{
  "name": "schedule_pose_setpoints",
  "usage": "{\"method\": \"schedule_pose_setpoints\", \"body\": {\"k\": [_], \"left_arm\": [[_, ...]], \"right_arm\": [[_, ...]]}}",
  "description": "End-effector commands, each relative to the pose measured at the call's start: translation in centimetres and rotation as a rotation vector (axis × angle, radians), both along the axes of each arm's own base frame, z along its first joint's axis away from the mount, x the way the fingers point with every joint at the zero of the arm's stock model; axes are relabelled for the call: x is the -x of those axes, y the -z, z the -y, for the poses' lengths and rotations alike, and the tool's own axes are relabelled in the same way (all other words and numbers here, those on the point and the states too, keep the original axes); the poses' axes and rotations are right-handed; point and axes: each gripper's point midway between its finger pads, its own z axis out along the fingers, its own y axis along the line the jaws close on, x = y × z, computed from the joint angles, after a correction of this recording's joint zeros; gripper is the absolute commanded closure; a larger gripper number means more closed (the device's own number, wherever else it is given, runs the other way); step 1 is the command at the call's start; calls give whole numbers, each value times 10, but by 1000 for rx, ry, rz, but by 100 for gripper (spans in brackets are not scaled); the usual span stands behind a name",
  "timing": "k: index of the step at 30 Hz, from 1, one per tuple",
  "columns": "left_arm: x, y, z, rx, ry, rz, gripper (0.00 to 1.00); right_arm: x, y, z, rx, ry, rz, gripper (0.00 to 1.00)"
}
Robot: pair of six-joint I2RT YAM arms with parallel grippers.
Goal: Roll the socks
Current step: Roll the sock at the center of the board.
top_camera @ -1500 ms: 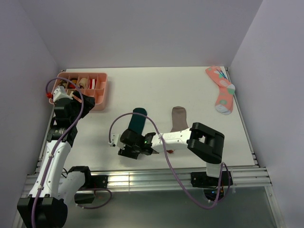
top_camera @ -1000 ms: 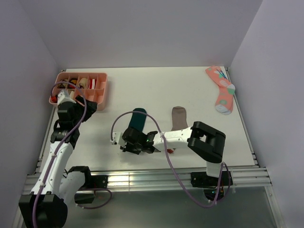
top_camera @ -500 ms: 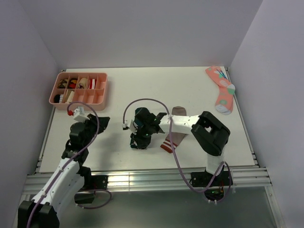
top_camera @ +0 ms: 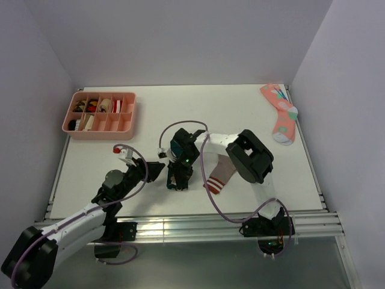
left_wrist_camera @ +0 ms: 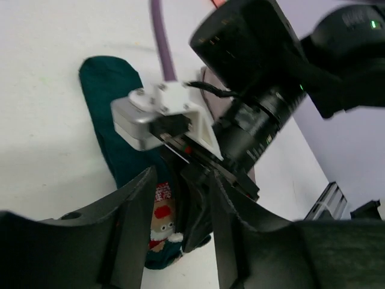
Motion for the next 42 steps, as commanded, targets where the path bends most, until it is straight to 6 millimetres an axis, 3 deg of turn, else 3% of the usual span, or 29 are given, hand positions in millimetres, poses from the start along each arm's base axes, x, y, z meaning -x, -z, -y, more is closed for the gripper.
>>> {"method": "schedule_pose_setpoints", "body": {"k": [1, 5, 18, 22, 42], "left_arm": [[8, -1, 15, -35, 77, 85, 52], [14, 9, 30, -76, 132, 80, 51], [30, 50, 47, -173, 216, -1, 46], [37, 54, 57, -156, 250, -2, 46], [34, 88, 62, -238, 246, -64, 43]], "right_arm": [[-1, -2, 9, 43, 17, -100, 82], [-5, 2, 12, 70, 37, -173, 83], [-11, 6, 19, 116, 64, -250, 84], [-10, 6, 19, 114, 54, -264, 84], [-7, 7, 22, 122, 39, -293, 84]]}}
